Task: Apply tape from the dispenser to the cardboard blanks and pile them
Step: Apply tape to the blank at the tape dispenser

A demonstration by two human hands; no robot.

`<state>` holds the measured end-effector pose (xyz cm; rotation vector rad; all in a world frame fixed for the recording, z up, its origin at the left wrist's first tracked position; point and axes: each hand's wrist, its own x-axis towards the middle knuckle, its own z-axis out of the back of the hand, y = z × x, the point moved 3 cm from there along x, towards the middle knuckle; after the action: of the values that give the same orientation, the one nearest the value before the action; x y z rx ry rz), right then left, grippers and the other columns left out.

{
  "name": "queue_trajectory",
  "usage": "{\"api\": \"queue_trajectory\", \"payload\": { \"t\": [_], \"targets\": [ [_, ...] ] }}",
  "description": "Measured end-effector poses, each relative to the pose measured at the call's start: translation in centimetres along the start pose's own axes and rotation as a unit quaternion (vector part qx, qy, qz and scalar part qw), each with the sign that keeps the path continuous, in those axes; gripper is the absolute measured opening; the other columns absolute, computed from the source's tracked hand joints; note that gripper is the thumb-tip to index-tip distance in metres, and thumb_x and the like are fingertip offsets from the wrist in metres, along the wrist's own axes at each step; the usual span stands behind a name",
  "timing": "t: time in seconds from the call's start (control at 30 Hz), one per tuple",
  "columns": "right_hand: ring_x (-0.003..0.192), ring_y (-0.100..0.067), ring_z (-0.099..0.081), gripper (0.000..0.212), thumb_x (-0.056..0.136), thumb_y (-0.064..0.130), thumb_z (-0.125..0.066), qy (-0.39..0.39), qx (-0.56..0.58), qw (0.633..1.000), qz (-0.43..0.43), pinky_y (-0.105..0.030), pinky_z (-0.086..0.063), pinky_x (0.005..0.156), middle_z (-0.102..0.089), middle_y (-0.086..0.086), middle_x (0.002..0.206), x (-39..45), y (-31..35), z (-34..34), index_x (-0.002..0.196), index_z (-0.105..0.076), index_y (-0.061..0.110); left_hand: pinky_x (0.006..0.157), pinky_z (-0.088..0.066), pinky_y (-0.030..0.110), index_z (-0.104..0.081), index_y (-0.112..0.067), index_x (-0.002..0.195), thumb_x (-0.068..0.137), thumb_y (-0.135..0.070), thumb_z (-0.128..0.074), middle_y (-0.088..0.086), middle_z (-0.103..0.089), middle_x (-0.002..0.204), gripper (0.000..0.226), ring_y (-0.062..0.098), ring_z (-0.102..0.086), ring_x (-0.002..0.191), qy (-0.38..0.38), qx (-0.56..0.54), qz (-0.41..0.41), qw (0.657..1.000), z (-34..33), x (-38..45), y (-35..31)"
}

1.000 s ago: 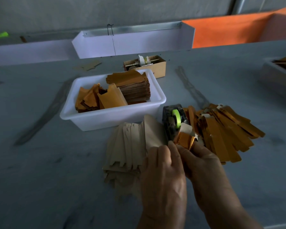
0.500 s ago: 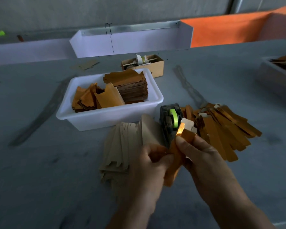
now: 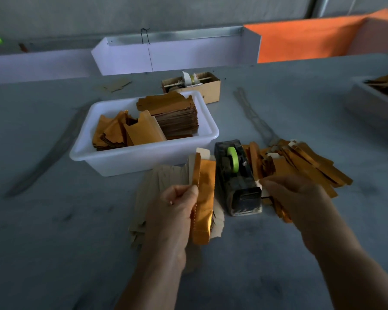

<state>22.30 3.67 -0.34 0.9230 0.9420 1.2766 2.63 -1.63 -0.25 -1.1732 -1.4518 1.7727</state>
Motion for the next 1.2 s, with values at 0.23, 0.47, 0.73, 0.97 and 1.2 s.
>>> {"api": "queue_trajectory", "payload": {
  "t": [0.23, 0.47, 0.73, 0.97, 1.2],
  "targets": [
    [0.066, -0.008, -0.060, 0.010, 0.086, 0.030, -0.063, 0.044, -0.092, 0.994, 0.026, -0.021, -0.044, 0.057, -0.063, 0.008, 0.069, 0.7, -0.2, -2.3, 0.077, -0.063, 0.033, 0.036, -0.035, 0.009, -0.064, -0.009, 0.077, 0.090, -0.014, -0.061, -0.011, -0.053, 0.044, 0.015, -0.004, -0.047, 0.036, 0.064, 0.009, 0.009, 0.998, -1.3, -0.6, 0.4],
    [0.072, -0.014, -0.063, 0.007, 0.084, 0.027, -0.066, 0.046, -0.064, 0.997, -0.012, -0.024, -0.046, 0.061, -0.066, 0.002, 0.073, 1.3, -0.5, -2.8, 0.077, -0.067, 0.027, 0.033, -0.032, 0.012, -0.063, -0.009, 0.084, 0.089, -0.011, -0.061, -0.010, -0.050, 0.040, 0.006, -0.002, -0.043, 0.032, 0.101, 0.022, 0.030, 0.994, -2.5, -0.5, 1.5],
    [0.108, -0.019, -0.055, 0.010, 0.082, 0.021, -0.068, -0.019, -0.086, 0.996, 0.020, -0.039, -0.050, 0.089, -0.059, 0.002, 0.116, 1.6, -0.2, -3.4, 0.074, -0.066, 0.026, 0.037, -0.035, 0.013, -0.063, -0.018, 0.077, 0.090, -0.018, -0.062, -0.010, -0.056, 0.045, 0.013, -0.001, -0.044, 0.035, 0.105, 0.020, 0.041, 0.993, -3.0, -0.3, 2.0],
    [0.110, -0.013, -0.052, 0.006, 0.083, 0.023, -0.066, -0.062, 0.044, 0.997, -0.001, -0.021, -0.041, 0.076, -0.053, 0.007, 0.122, 0.1, -1.1, -2.4, 0.079, -0.068, 0.020, 0.036, -0.034, 0.014, -0.064, -0.014, 0.077, 0.092, -0.015, -0.059, -0.008, -0.053, 0.044, 0.015, 0.002, -0.042, 0.035, 0.109, -0.011, 0.048, 0.993, -2.8, -0.1, 2.1],
    [0.111, -0.018, -0.050, 0.023, 0.083, 0.019, -0.066, -0.080, -0.105, 0.990, 0.047, -0.031, -0.044, 0.083, -0.048, 0.006, 0.126, -1.6, -1.0, -2.7, 0.063, -0.057, 0.025, 0.037, -0.035, 0.015, -0.063, -0.013, 0.079, 0.092, -0.014, -0.059, -0.007, -0.053, 0.047, 0.013, 0.002, -0.041, 0.035, 0.117, -0.021, 0.029, 0.992, -2.9, 0.1, 1.8]
  ]
}}
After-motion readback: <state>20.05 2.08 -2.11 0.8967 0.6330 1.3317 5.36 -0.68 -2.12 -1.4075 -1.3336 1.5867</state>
